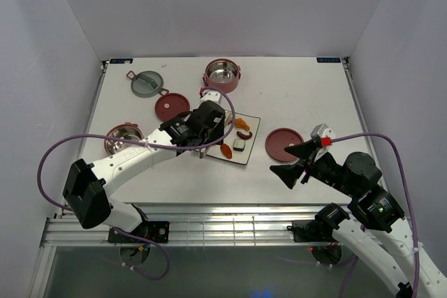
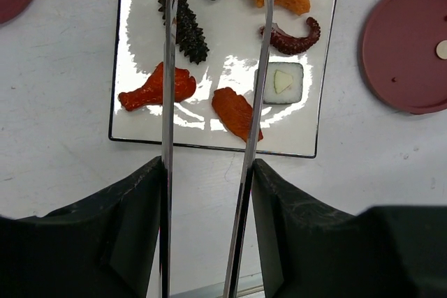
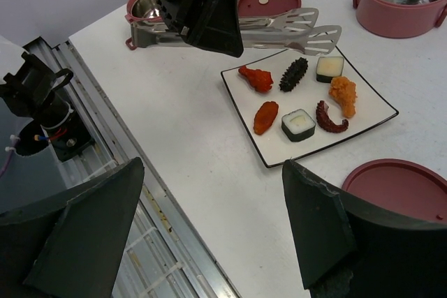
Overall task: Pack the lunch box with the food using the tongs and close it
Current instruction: Pick up the fake food from the plate.
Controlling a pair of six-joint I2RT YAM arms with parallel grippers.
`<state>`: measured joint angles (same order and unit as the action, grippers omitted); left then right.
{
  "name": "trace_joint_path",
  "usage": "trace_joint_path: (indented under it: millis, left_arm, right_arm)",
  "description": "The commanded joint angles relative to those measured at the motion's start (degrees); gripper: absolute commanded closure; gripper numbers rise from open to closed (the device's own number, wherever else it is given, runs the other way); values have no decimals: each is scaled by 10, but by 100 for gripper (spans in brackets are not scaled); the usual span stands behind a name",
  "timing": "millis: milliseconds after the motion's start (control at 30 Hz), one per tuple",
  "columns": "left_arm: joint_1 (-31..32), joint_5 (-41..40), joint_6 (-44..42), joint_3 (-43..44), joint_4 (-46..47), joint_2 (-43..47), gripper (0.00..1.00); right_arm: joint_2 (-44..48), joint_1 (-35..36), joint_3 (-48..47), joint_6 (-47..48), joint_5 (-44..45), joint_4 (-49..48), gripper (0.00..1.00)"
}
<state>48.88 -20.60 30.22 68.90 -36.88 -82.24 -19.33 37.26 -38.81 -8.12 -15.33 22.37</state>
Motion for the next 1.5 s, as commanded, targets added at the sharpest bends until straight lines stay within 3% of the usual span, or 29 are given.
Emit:
trace_joint_path:
  millis: [0,533,1467]
  left_arm:
    - [1,-29,11,-17,-8,26,39]
    - [1,22,-67,-69,-86,153,34]
    - [-5,32,-149,-92,-52,64,30]
  right_arm:
    - [3,4,-18,13,-1,-25,14]
    - [3,6,-18,13,-6,-25,15]
    - [17,17,-20,14,18,-10,14]
